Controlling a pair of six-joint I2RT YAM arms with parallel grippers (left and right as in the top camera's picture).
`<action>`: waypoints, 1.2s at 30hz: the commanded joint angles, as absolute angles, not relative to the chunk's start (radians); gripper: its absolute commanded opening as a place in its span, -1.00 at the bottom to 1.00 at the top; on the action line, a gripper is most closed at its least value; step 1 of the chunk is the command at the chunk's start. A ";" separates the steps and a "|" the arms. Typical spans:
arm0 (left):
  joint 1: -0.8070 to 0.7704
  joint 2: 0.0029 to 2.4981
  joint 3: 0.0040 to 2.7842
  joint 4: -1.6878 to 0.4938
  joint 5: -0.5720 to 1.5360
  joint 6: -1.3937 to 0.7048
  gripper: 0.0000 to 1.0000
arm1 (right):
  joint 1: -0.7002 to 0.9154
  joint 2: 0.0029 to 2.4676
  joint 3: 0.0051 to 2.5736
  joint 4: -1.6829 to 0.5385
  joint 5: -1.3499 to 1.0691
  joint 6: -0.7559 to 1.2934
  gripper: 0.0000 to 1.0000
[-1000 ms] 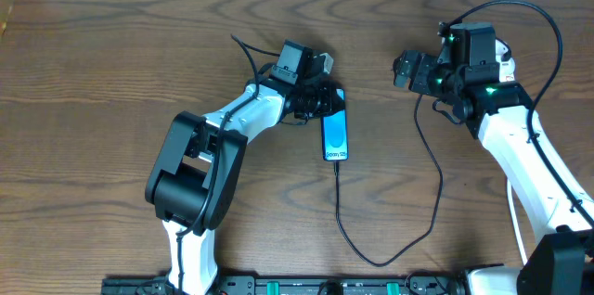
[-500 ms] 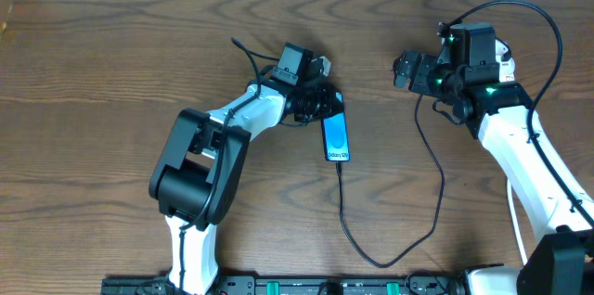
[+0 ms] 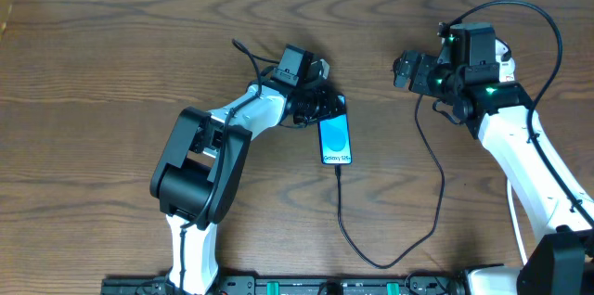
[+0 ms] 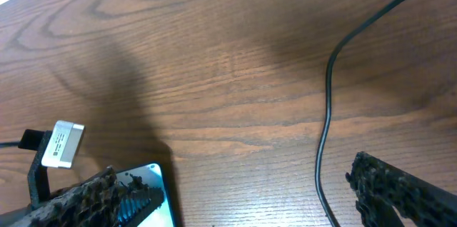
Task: Plug charger to phone and switch on socket
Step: 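Lower the phone flat onto the table center with the left gripper, then open the left gripper and retract it to the left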
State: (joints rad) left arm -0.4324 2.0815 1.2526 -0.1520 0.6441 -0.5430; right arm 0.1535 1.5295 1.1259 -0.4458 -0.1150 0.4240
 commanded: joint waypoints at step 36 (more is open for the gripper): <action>-0.422 2.097 1.264 -0.240 0.300 -0.483 0.72 | 0.151 1.518 1.133 -0.458 -0.103 0.410 0.98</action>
